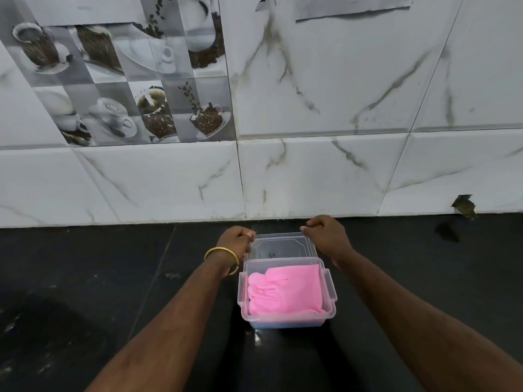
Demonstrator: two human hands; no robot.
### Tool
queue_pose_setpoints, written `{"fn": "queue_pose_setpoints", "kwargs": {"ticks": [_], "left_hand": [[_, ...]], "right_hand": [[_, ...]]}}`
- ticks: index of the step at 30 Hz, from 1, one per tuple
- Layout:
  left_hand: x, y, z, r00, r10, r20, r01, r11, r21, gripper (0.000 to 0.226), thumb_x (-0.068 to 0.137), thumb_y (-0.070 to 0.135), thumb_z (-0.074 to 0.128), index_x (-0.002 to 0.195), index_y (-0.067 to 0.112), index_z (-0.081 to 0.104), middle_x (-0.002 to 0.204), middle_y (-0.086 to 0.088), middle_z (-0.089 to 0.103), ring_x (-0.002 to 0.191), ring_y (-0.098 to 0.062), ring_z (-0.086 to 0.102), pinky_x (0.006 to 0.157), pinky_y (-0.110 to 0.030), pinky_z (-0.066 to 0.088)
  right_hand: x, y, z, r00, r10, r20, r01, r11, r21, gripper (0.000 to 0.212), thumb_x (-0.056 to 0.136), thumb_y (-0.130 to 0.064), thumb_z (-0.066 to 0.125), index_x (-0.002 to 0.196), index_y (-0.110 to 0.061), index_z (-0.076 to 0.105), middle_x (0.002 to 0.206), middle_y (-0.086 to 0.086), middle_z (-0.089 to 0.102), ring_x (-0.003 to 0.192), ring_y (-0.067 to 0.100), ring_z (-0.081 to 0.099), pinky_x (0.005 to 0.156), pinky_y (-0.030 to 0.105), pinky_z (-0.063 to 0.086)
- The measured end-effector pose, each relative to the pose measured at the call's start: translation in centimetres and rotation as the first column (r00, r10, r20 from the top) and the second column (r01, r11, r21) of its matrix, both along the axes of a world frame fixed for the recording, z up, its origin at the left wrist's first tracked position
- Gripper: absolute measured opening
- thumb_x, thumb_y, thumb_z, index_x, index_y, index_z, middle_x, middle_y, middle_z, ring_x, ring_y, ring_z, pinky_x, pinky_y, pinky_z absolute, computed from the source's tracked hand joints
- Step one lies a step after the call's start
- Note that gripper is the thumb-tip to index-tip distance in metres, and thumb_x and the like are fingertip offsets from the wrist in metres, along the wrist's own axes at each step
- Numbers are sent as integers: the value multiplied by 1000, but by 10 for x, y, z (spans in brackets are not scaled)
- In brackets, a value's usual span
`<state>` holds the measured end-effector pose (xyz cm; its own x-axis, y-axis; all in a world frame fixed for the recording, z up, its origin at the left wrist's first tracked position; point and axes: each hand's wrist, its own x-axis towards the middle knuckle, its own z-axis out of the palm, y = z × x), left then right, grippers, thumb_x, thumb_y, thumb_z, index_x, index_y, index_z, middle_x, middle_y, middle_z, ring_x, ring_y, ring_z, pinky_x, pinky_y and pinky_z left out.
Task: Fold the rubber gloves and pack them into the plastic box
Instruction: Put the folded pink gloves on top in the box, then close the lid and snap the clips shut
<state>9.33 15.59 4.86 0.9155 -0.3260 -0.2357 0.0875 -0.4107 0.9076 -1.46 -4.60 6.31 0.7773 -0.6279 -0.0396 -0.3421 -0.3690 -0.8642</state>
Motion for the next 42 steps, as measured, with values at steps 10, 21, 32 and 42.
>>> {"fn": "queue_pose_setpoints", "kwargs": {"ticks": [10,21,32,42], "left_hand": [[39,-2,-66,976,53,-211,2,968,252,36,96,29,50,87,-1,68,87,-22,69,64,-28,61,57,-35,52],[44,-12,-62,943,187,-274,-140,973,183,36,92,32,56,77,0,62,72,-18,63,52,-26,54,53,-32,46],[18,-11,12,886,356,-297,-441,844,-305,45,92,51,52,79,9,63,80,-11,61,65,-21,53,60,-32,46],[-41,16,52,903,369,-223,-430,735,-524,12,74,7,80,76,8,68,74,-12,68,70,-25,60,72,-38,57]], "right_hand": [[16,-32,-62,951,8,-309,126,902,412,24,89,-22,69,98,-1,62,85,11,57,71,20,53,62,32,45],[26,-31,-61,965,-17,-261,125,908,400,26,85,-19,74,100,1,65,94,12,61,76,20,54,67,33,45],[9,-8,9,936,-265,232,108,843,526,25,93,-35,61,96,-10,64,93,5,62,79,14,54,72,29,43],[-37,13,38,770,-454,448,98,779,620,32,82,-25,79,104,-7,64,91,5,66,80,13,61,76,28,53]]}}
